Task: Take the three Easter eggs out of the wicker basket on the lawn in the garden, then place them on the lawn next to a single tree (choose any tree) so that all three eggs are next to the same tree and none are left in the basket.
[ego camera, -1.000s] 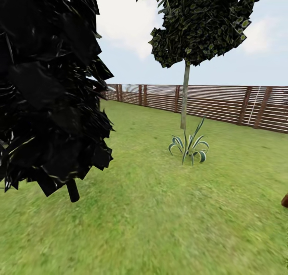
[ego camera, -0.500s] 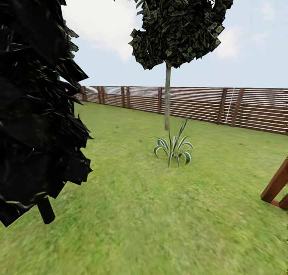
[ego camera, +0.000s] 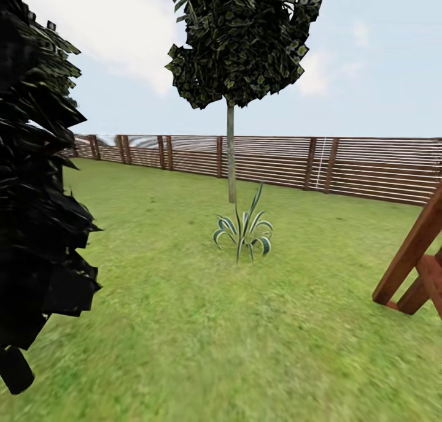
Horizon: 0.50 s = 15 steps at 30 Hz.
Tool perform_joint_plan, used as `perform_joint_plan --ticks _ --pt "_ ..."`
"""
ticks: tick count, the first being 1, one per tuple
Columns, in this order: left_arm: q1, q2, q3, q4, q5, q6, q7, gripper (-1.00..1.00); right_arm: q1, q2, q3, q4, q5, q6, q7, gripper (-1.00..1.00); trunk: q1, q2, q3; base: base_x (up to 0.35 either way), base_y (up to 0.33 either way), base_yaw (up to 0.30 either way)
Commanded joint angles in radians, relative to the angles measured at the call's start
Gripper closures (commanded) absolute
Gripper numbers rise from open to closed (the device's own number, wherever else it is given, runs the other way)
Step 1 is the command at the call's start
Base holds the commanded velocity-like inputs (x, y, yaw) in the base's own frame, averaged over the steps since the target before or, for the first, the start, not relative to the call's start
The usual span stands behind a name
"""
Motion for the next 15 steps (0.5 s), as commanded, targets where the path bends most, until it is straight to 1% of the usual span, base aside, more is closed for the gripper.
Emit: perform_joint_plan --ticks 1,10,13,15 --pt "-0.001 0.000 -0.005 0.001 0.000 -0.003 0.001 -1.00 0.000 0.000 0.006 -0.001 0.000 -0.001 0.000 -1.00 0.001 -0.001 -0.001 0.336 0.000 -0.265" --pt "-0.001 0.000 -0.005 0.001 0.000 -0.003 0.001 -1.00 0.000 0.000 0.007 -0.001 -0.001 -0.001 0.000 -1.00 0.001 -0.001 0.007 0.336 0.000 -0.263" --pt "-0.001 0.000 -0.005 0.001 0.000 -0.003 0.001 -1.00 0.000 0.000 0.008 -0.001 0.000 -0.001 0.000 -1.00 0.001 -0.001 0.008 0.336 0.000 -0.161" --pt "-0.001 0.000 -0.005 0.000 0.000 -0.003 0.001 -1.00 0.000 0.000 0.008 -0.001 0.000 -0.001 0.000 -1.00 0.001 -0.001 0.008 0.336 0.000 -0.074"
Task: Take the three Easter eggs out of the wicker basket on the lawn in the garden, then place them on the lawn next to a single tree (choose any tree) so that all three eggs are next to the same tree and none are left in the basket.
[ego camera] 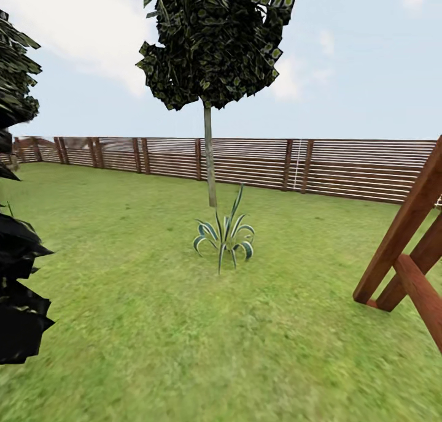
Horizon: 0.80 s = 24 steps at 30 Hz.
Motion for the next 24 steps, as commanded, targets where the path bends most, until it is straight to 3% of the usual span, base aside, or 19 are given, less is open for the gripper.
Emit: perform_joint_plan --ticks 1,24 --pt "-0.001 0.000 -0.005 0.001 0.000 -0.003 0.001 -1.00 0.000 0.000 0.006 -0.001 0.000 -0.001 0.000 -1.00 0.001 -0.001 -0.002 0.336 0.000 -0.053" --pt "-0.001 0.000 -0.005 0.001 0.000 -0.003 0.001 -1.00 0.000 0.000 0.004 0.001 -0.001 -0.001 -0.002 -1.00 0.001 -0.001 -0.027 0.336 0.000 -0.121"
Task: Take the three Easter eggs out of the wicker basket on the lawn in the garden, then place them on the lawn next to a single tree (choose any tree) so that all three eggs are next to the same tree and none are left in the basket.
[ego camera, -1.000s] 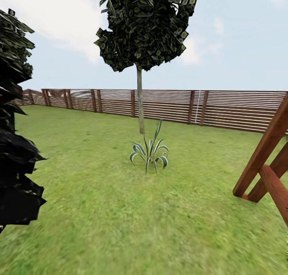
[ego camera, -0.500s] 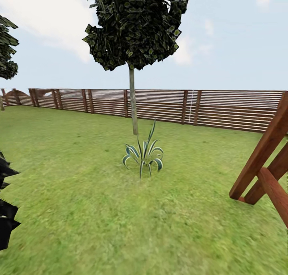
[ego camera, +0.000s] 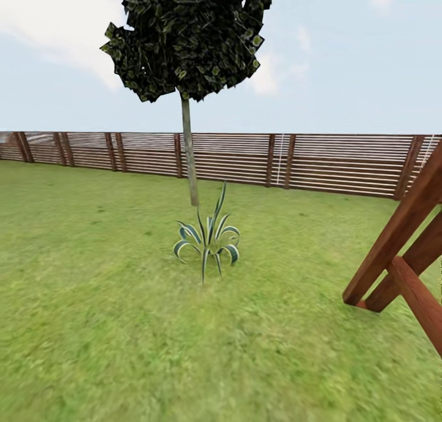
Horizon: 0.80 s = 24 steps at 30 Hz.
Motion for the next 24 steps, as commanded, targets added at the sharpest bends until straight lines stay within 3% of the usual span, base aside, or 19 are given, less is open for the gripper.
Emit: perform_joint_plan --ticks 1,24 --pt "-0.001 0.000 -0.005 0.001 0.000 -0.003 0.001 -1.00 0.000 0.000 0.006 -0.002 -0.001 -0.001 0.000 -1.00 0.001 -0.001 -0.003 0.336 0.000 -0.086" --pt "-0.001 0.000 -0.005 0.001 0.000 -0.003 0.001 -1.00 0.000 0.000 0.008 -0.004 -0.001 -0.001 0.000 -1.00 0.001 -0.001 -0.031 0.337 0.000 -0.010"
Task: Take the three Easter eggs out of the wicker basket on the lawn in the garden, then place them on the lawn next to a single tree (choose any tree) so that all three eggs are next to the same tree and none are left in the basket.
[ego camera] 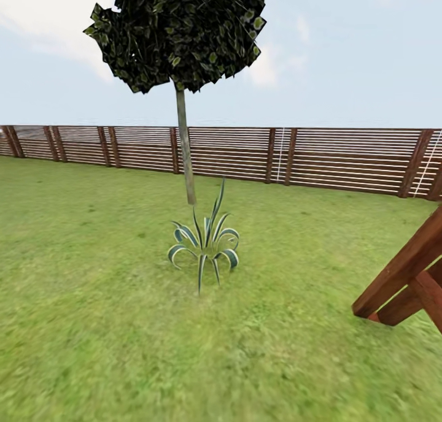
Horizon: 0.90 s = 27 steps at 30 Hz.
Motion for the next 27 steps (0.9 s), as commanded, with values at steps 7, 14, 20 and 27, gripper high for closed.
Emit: perform_joint_plan --ticks 7,14,20,27 --pt "-0.001 0.000 -0.005 0.000 0.000 -0.003 0.001 -1.00 0.000 0.001 0.010 0.000 0.000 -0.001 0.000 -1.00 0.001 -0.001 -0.006 0.337 0.000 0.068" --pt "-0.001 0.000 -0.005 0.000 0.000 -0.003 0.001 -1.00 0.000 0.001 0.011 0.000 0.000 -0.001 0.000 -1.00 0.001 -0.001 -0.015 0.335 0.000 0.154" --pt "-0.001 0.000 -0.006 0.000 0.000 -0.003 0.001 -1.00 0.000 0.001 0.011 0.000 0.000 -0.001 -0.002 -1.00 0.001 -0.001 -0.023 0.227 0.000 0.193" --pt "-0.001 0.000 -0.007 0.000 0.000 -0.003 0.001 -1.00 0.000 0.002 0.011 0.000 -0.001 -0.001 -0.005 -1.00 0.001 -0.001 -0.031 0.050 0.000 0.207"
